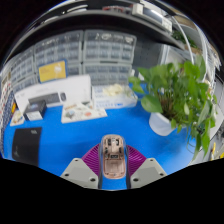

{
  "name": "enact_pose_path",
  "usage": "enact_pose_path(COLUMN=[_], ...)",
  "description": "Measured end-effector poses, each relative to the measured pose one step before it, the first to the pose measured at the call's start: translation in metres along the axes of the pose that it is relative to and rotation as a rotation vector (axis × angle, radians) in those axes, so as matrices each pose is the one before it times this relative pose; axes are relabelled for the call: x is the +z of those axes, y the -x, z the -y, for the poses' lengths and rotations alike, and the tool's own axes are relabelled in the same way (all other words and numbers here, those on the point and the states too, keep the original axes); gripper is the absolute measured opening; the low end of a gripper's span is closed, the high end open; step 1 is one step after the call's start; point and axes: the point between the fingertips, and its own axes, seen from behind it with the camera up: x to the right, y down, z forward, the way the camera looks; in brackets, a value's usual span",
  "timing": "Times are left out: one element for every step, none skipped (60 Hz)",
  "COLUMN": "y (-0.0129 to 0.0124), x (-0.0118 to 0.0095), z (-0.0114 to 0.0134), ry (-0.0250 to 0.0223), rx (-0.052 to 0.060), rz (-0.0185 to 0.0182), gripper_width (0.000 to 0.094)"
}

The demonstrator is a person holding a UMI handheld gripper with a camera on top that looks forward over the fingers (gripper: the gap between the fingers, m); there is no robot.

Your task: Arrange mouse

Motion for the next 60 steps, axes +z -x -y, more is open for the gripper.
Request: enact_pose_path(y=[0.00667,0.00492,0.00885,0.00777,0.00858,0.00854,0.00804,0.00947,0.01010,0.01152,0.01056,0.01142,0.01149,0.01229,0.01227,0.01233,0.01261,0.01275,0.01286,0.01255,0.01191,0.01163,0.01147,0.01102,0.01068,0.01126,0.01059,0.01155,0.01098,0.01046,0.01022,0.00955,0.00845,0.00691,0.00841,0.00652,0.00619,0.00572,0.00522,0.00225,0.00399,0.00406,0.00283,0.00197,0.00162,0.00153,0.00136,-0.00011,0.00095,0.00060,0.00084,0.00068,0.00050,-0.00009,-0.00085,-0.00124,-0.00014,0.00019,0.00055,0.00016], x=[-0.00672,-0.00516,-0.00808,-0.00701,-0.00703,-0.00664,-0.00605,-0.00652,-0.00607,-0.00390,-0.00711,-0.00572,-0.00494,-0.00335,-0.00363,-0.00298,-0.00159,-0.00274,-0.00178,-0.00096,-0.00021,0.00037,0.00111,0.00174,0.00219,0.00284,0.00364,0.00443,0.00421,0.00491,0.00516,0.00524,0.00506,0.00506,0.00691,0.00656,0.00629,0.00634,0.00620,0.00540,0.00591,0.00533,0.00566,0.00531,0.00514,0.00517,0.00530,0.00527,0.00417,0.00467,0.00403,0.00387,0.00350,0.00213,0.00120,0.00085,-0.00026,0.00011,-0.00018,-0.00044], z=[0.00854,0.00956,0.00838,0.00844,0.00886,0.00861,0.00860,0.00825,0.00822,0.00892,0.00698,0.00729,0.00700,0.00690,0.00595,0.00535,0.00554,0.00480,0.00525,0.00398,0.00321,0.00228,0.00090,0.00039,-0.00067,-0.00291,-0.00282,-0.00281,-0.00424,-0.00427,-0.00508,-0.00591,-0.00786,-0.00753,-0.00715,-0.00831,-0.00891,-0.00895,-0.00916,-0.00888,-0.00841,-0.00869,-0.00850,-0.00764,-0.00721,-0.00675,-0.00676,-0.00596,-0.00601,-0.00632,-0.00643,-0.00658,-0.00646,-0.00629,0.00776,-0.00092,-0.00307,0.00254,-0.00149,-0.00004], ry=[-0.01419,-0.01384,-0.01585,-0.01509,-0.01557,-0.01583,-0.01362,-0.01433,-0.01350,-0.01252,-0.01264,-0.01375,-0.01384,-0.01341,-0.01031,-0.00872,-0.00851,-0.00897,-0.00632,-0.00730,-0.00593,-0.00512,-0.00608,-0.00126,0.00246,0.00255,0.00811,0.01045,0.00809,0.00753,0.00803,0.01003,0.01028,0.01168,0.01467,0.01509,0.01719,0.01689,0.01551,0.01211,0.01563,0.01772,0.01657,0.01364,0.01272,0.01243,0.01135,0.01047,0.00959,0.01136,0.01375,0.01557,0.01524,0.01261,-0.04133,-0.00497,0.00873,-0.01377,0.00551,0.00001], rx=[0.0064,0.0045,0.0046,0.0031,0.0024,0.0023,0.0014,0.0010,0.0009,0.0004,-0.0013,-0.0021,-0.0033,-0.0034,-0.0048,-0.0047,-0.0056,-0.0058,-0.0066,-0.0077,-0.0076,-0.0083,-0.0078,-0.0078,-0.0068,-0.0045,-0.0028,-0.0005,0.0016,0.0023,0.0008,-0.0017,-0.0037,-0.0047,-0.0053,-0.0069,-0.0071,-0.0051,-0.0028,-0.0030,-0.0009,0.0002,-0.0001,-0.0001,-0.0018,-0.0024,-0.0022,-0.0041,-0.0032,-0.0028,-0.0018,-0.0016,-0.0036,-0.0075,-0.0122,-0.0204,-0.0210,-0.0077,-0.0036,0.0025], rz=[-0.00145,0.00269,-0.00307,-0.00025,0.00040,0.00134,0.00476,0.00360,0.00454,0.00373,0.00559,0.00835,0.00973,0.01147,0.01123,0.01129,0.01225,0.01293,0.01188,0.01324,0.01280,0.01215,0.01266,0.01067,0.01058,0.01126,0.01234,0.01263,0.01474,0.01528,0.01548,0.01407,0.01296,0.01094,0.00266,0.00478,0.00509,0.00585,0.00564,0.00764,0.00314,0.00005,0.00073,-0.00140,-0.00195,-0.00129,0.00001,0.00173,-0.00147,-0.00001,-0.00063,-0.00073,-0.00089,-0.00291,-0.00518,-0.00527,-0.00249,-0.00400,-0.00307,-0.00301], gripper_width=[0.0319,0.0320,0.0319,0.0321,0.0321,0.0320,0.0321,0.0320,0.0321,0.0321,0.0321,0.0320,0.0319,0.0319,0.0320,0.0320,0.0320,0.0319,0.0319,0.0319,0.0320,0.0320,0.0319,0.0319,0.0319,0.0319,0.0318,0.0319,0.0319,0.0318,0.0319,0.0318,0.0319,0.0318,0.0319,0.0319,0.0317,0.0316,0.0315,0.0316,0.0317,0.0317,0.0318,0.0318,0.0320,0.0321,0.0315,0.0317,0.0318,0.0319,0.0318,0.0317,0.0318,0.0327,0.0326,0.0321,0.0326,0.0321,0.0320,0.0320])
